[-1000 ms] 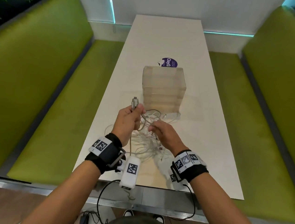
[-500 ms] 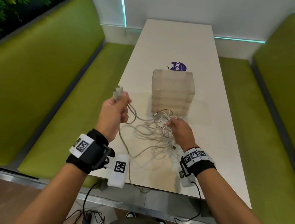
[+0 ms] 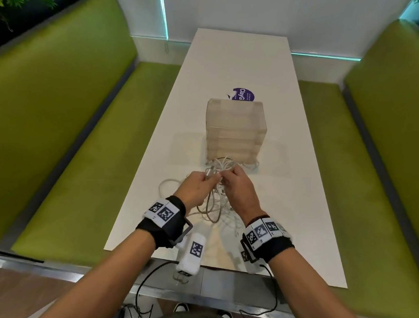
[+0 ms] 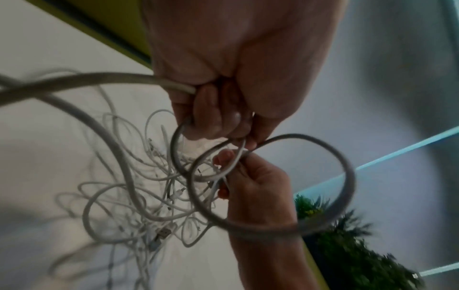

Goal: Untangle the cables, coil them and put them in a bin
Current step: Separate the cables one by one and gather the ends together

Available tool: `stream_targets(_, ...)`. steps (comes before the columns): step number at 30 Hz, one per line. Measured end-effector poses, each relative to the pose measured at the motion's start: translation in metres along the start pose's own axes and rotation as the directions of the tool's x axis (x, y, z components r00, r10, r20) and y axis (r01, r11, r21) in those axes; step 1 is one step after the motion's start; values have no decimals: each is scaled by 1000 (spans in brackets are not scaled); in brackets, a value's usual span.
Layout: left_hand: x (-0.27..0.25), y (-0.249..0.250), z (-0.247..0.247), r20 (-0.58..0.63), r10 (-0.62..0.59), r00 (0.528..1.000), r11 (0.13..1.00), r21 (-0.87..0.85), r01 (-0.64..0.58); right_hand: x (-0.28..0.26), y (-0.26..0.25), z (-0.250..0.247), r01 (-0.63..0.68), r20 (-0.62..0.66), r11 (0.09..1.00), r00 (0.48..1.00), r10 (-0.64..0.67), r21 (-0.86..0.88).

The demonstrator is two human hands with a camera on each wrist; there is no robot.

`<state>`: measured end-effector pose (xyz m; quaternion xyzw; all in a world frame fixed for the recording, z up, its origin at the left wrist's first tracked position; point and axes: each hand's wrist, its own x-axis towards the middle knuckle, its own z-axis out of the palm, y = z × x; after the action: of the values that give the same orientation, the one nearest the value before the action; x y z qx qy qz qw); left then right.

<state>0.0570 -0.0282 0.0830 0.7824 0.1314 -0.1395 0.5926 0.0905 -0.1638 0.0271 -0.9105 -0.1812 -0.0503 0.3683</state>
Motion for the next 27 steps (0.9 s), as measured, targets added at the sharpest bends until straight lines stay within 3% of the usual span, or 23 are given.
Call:
stream_targets(5, -5, 7, -5, 31, 5, 1000, 1000, -11, -4, -4, 5, 4, -123, 68, 991, 991, 119, 57)
stream_targets(8, -6, 4, -3, 74, 22, 997, 979, 200, -37, -4, -5, 3, -70, 51, 997, 996, 68, 44)
stream_targets(10, -5, -1, 0, 81, 37, 996, 970, 235, -55, -3, -9, 2, -24, 16, 999, 1000, 23, 24)
stream_targets(14, -5, -7, -5, -21, 131, 991, 982, 137, -127, -1, -5, 5, -14, 23, 1000, 1000, 13, 8)
stream_targets(19, -23, 14, -16, -46, 224, 973, 974, -34, -226, 1, 16, 9, -164, 88, 986, 983, 164, 2)
stream_targets(24, -46, 41, -51, -211, 264, 941, 889, -325, -323, 7, 32, 2, -281, 72, 959, 958, 278, 37)
stream_targets(27, -45, 40, -65, -305, 257, 917, 888, -300, -349, 8, 31, 0, -258, 57, 964, 965, 255, 66)
